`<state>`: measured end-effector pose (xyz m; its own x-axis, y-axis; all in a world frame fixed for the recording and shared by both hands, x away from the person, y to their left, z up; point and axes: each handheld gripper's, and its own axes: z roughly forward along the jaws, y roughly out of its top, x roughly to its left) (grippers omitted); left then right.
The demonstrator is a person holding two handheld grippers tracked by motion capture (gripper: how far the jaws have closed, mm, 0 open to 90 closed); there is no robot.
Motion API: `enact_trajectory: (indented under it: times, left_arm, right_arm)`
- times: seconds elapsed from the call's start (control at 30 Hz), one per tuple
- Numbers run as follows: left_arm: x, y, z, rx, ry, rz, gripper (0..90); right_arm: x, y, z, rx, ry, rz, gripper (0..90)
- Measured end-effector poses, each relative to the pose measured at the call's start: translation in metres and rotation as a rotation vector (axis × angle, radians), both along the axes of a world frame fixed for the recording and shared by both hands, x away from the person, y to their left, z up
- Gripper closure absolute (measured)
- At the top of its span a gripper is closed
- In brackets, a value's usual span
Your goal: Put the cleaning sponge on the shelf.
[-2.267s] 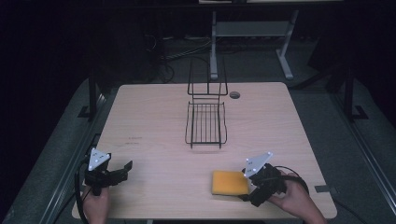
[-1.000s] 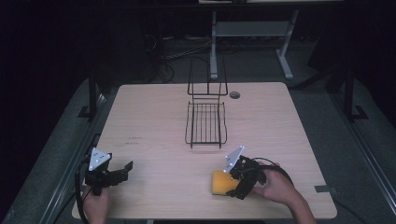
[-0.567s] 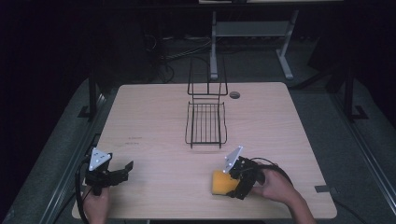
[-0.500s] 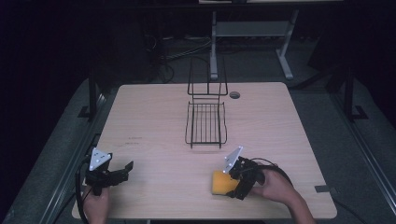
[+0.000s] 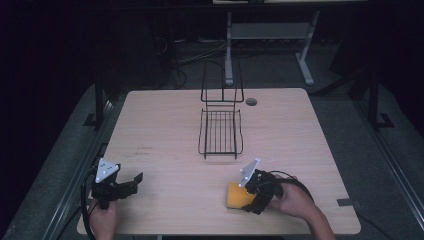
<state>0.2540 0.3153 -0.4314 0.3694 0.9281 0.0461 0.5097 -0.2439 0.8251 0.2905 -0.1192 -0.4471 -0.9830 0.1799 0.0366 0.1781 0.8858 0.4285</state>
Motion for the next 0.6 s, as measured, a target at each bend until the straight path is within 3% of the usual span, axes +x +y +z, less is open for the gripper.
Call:
enact_trajectory:
  times: [0.6]
  left_arm:
    - [0.0007, -0.0016, -0.0006, 0.002, 0.002, -0.003, 14.1]
  right_arm:
    - [-0.0002, -0.0051, 0.0060, 0.034, -0.004, -0.010, 20.4]
